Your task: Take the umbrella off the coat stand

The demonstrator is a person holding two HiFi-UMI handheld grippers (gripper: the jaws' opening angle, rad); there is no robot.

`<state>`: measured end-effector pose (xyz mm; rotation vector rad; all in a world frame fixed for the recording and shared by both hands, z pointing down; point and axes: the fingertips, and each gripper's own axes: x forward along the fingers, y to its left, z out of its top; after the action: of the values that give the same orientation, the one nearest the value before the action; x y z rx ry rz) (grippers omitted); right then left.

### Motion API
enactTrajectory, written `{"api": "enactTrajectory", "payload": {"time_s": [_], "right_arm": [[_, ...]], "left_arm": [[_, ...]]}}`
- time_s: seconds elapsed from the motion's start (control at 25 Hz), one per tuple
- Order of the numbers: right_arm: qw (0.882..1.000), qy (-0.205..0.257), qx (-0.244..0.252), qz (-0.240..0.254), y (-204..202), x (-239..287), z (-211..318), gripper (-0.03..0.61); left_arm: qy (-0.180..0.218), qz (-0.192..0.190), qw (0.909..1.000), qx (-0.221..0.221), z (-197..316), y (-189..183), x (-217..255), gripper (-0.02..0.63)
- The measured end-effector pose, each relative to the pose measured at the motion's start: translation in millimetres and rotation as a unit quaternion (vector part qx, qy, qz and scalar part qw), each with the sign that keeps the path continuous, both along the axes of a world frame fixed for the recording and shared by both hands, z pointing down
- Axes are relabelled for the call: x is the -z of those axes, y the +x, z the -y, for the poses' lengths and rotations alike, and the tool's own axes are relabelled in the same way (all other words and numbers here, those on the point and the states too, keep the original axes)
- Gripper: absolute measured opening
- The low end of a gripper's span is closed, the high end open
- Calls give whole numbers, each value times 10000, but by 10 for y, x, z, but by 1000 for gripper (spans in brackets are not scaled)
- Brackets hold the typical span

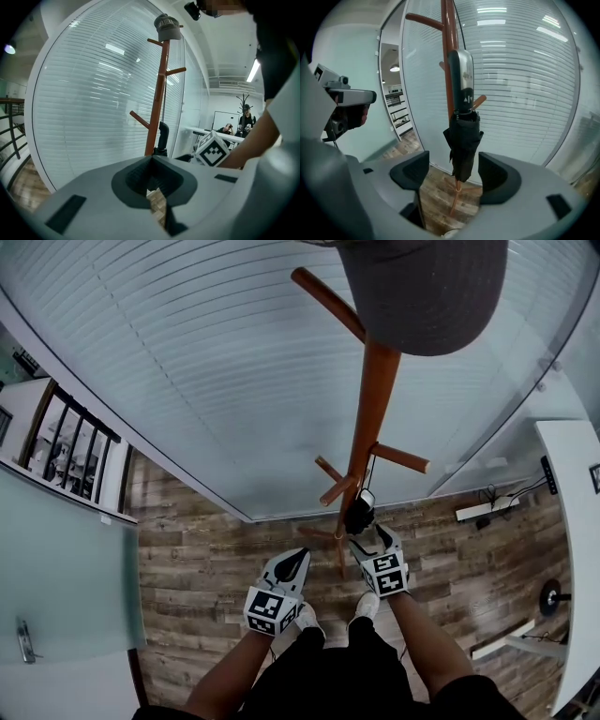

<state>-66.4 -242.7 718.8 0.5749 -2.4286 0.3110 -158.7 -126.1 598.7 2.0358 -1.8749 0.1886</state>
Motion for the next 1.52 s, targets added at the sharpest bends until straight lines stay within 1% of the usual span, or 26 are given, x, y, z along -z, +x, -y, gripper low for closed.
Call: {"api": "enactTrajectory", "payload": {"time_s": [0.12, 0.28, 0.48, 0.64, 0.68, 0.76, 0.8, 0.92, 1.16, 1.52], "right_arm": [[9999, -94, 0, -43, -74, -159, 112, 347], [9998, -215, 10, -14, -186, -294, 227, 371], [9998, -182, 111, -51, -308, -401, 314, 374], [9999, -95, 61, 0, -359, -398, 383, 371], [10000, -32, 51, 12, -365, -382, 398, 363], [9999, 146, 63, 16, -366, -353, 413, 280], [9998, 208, 73, 15, -363, -348, 413, 265], [9996, 264, 69, 42, -361, -330, 411, 253], [9988, 354, 178, 281, -349, -152, 333, 249], [9971, 443, 165, 599, -305, 201, 282, 245]], "left_arm": [[-62, -9, 10000, 75, -8, -9, -63, 14], [-167, 10, 9997, 177, -41, -37, -136, 14], [-319, -9, 9991, 276, -141, -31, -247, 14], [-424, -71, 9983, 403, -232, -35, -338, 14], [-437, -79, 9981, 430, -245, -37, -350, 14], [-460, -85, 9978, 463, -270, -32, -371, 14], [-472, -82, 9977, 472, -282, -27, -383, 14], [-518, -75, 9974, 496, -308, -21, -419, 14], [-566, -1, 9973, 461, -325, 25, -434, 14], [-479, 55, 9982, 353, -216, 56, -384, 14]]}}
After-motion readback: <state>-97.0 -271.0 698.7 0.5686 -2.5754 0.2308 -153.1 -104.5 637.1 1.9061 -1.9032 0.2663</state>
